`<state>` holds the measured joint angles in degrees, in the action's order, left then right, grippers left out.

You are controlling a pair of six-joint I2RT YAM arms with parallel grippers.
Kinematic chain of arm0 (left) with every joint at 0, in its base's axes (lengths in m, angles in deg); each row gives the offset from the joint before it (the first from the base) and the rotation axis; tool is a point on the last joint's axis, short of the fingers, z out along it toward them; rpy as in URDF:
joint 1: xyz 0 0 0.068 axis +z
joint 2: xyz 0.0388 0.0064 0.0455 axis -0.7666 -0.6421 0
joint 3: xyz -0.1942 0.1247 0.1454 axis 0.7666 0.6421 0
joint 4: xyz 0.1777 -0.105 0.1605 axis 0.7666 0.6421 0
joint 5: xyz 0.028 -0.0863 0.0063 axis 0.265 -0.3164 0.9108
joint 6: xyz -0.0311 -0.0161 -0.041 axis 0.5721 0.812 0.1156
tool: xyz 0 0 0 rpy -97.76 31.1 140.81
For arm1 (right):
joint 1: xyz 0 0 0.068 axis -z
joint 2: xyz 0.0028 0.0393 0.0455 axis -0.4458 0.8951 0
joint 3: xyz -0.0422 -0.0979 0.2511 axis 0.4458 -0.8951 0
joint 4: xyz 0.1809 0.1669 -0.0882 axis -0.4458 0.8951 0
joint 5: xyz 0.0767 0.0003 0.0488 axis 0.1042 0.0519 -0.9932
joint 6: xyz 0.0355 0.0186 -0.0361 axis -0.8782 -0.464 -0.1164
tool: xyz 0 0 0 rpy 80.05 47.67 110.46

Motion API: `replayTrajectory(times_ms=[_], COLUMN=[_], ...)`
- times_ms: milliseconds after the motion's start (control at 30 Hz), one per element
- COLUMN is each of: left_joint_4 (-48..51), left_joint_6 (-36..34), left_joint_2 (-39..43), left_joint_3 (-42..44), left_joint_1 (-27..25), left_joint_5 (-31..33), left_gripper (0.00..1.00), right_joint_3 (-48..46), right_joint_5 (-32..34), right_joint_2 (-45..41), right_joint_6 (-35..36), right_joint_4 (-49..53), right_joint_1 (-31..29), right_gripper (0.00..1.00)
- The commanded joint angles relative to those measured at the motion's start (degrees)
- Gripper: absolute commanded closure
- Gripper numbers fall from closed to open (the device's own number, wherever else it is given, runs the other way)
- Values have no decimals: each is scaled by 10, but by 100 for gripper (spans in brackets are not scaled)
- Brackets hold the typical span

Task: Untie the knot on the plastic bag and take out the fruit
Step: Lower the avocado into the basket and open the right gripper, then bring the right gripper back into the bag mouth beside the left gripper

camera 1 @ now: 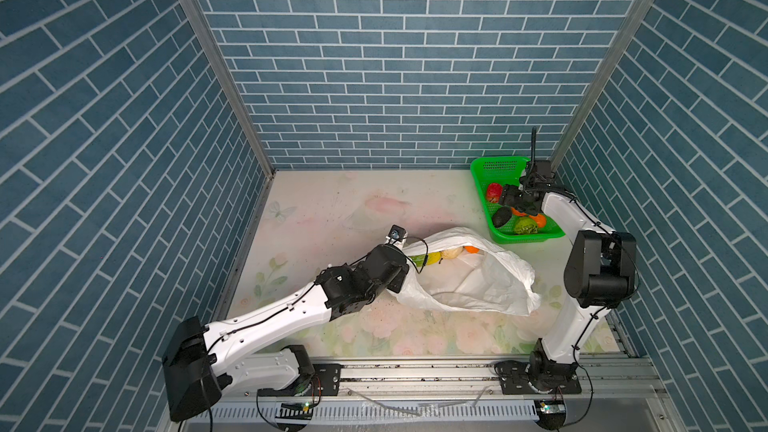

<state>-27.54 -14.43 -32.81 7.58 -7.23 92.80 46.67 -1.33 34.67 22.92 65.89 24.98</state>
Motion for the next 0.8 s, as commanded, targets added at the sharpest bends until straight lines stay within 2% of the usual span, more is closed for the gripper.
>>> replayTrajectory(times_ms=[0,133,333,567,767], left_joint_4=[26,24,14,2,-3], left_joint_6=[-7,-3,-3,-11,-10], left_joint_2=[4,-11,-48,-68,-73], left_joint_3=[-5,-18,-43,-60,-62], left_joint_1=[1,1,1,2,3], left_joint_5=[-2,-27,-47,-46,-46], left_gripper=[100,100,100,100,100], right_joint_3=[19,25,19,15,-18], right_joint_5=[-19,-72,-146,-164,-140], right_joint_2=[-28,-94,-229,-343,-388], right_joint_6=[19,26,31,13,-31], right_joint_4=[28,77,176,266,264], right_joint_1=[-4,-16,-69,-184,-292], right_gripper=[18,18,18,17,17])
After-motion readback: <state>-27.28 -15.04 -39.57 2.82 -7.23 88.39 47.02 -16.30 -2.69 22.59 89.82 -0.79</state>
